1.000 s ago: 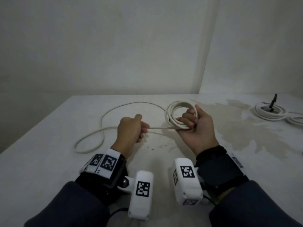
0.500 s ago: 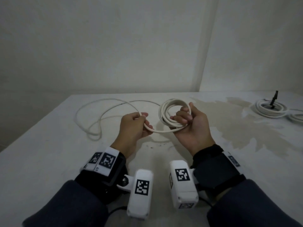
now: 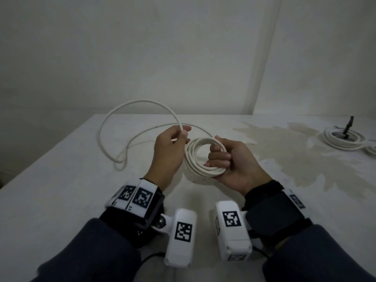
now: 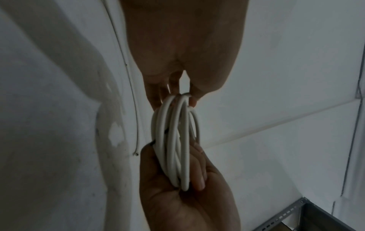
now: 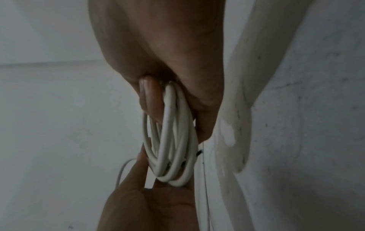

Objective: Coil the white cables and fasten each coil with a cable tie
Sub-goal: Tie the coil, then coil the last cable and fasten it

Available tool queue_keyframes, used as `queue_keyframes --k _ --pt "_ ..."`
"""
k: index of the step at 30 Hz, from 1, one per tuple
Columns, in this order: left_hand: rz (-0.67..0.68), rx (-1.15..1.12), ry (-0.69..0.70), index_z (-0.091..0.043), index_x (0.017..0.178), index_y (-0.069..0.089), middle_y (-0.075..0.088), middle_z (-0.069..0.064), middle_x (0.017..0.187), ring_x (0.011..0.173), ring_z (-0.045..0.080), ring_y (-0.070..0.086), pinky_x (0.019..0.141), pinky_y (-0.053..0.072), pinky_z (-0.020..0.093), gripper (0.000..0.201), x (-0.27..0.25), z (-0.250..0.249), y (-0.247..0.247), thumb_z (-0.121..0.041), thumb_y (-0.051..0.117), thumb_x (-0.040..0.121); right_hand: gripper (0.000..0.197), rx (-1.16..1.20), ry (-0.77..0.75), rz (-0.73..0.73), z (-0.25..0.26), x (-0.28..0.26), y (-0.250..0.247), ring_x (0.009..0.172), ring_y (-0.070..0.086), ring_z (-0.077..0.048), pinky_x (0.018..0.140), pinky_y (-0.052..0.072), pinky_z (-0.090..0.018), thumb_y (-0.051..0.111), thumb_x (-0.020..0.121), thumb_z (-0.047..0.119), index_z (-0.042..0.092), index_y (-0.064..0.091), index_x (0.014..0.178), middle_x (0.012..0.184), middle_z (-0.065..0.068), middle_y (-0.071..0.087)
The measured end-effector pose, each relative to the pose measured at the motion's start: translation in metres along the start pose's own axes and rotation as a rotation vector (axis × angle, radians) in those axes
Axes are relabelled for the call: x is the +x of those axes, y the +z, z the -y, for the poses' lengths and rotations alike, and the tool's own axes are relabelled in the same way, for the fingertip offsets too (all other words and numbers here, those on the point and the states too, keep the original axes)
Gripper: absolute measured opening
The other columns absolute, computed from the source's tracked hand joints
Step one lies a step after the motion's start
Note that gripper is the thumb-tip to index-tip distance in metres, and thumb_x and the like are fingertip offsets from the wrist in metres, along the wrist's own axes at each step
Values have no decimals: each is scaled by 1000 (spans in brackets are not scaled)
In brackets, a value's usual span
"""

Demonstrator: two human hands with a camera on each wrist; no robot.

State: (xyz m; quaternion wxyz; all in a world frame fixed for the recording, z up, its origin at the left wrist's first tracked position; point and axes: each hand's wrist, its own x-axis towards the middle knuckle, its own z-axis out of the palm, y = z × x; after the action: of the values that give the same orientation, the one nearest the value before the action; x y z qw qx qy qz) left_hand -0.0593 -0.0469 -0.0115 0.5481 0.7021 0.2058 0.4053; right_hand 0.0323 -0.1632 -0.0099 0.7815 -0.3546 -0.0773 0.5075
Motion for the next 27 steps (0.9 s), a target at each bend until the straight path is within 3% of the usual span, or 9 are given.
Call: queue_keyframes --k 5,8,13,14,18,20,23,25,27 --pt "231 -171 -137 -15 109 63 61 14 91 71 17 59 63 56 23 23 -5 -2 2 -16 41 102 47 -44 41 -1 1 0 -1 27 23 -6 63 21 -18 41 98 30 12 43 55 36 8 25" --pt "305 -187 -258 -17 114 62 66 11 91 67 14 63 56 52 21 27 -5 0 1 -20 37 103 47 -61 62 -14 1 1 -3 26 23 -5 68 8 -18 41 98 30 12 42 55 36 7 26" --pt "458 -548 -436 -15 121 63 64 9 90 80 21 52 72 46 28 30 -3 3 -1 -19 46 97 48 -88 82 -12 -1 -2 0 28 22 -5 55 24 -16 39 99 28 12 44 53 37 7 26" --pt "468 -641 -475 -14 121 63 60 11 89 79 22 50 72 44 29 33 -3 5 0 -20 50 92 49 -92 83 -10 -2 -2 2 29 22 -5 56 23 -17 38 99 28 11 46 53 36 7 27" --pt "468 -743 -568 -17 121 63 41 7 73 44 9 38 44 35 19 32 0 7 2 -17 47 93 45 -96 85 -18 -5 -1 6 29 23 -6 60 17 -17 38 98 27 9 47 58 36 6 27" --pt "468 -709 -578 -18 117 66 44 9 73 41 9 38 42 35 18 32 0 7 3 -12 43 94 47 -89 99 -28 -7 -2 7 30 24 -7 56 21 -15 40 98 32 9 46 57 37 5 27" --pt "475 -636 -595 -13 111 69 52 10 69 48 12 42 46 43 20 30 -1 3 5 -10 47 90 60 -27 131 -7 -9 -4 10 30 30 -9 38 31 -14 48 92 51 3 52 56 38 2 29" --pt "475 -611 -607 -7 108 66 52 10 68 44 10 41 45 43 20 25 -2 0 4 -10 52 88 67 1 131 10 -9 -5 10 31 32 -10 36 33 -15 51 87 59 0 55 56 39 1 31" --pt "467 -619 -597 -6 109 64 54 12 67 40 9 40 42 44 19 26 -3 -2 4 -6 45 92 68 22 128 22 -9 -4 8 31 32 -11 37 31 -14 53 82 65 2 53 58 39 -1 33"
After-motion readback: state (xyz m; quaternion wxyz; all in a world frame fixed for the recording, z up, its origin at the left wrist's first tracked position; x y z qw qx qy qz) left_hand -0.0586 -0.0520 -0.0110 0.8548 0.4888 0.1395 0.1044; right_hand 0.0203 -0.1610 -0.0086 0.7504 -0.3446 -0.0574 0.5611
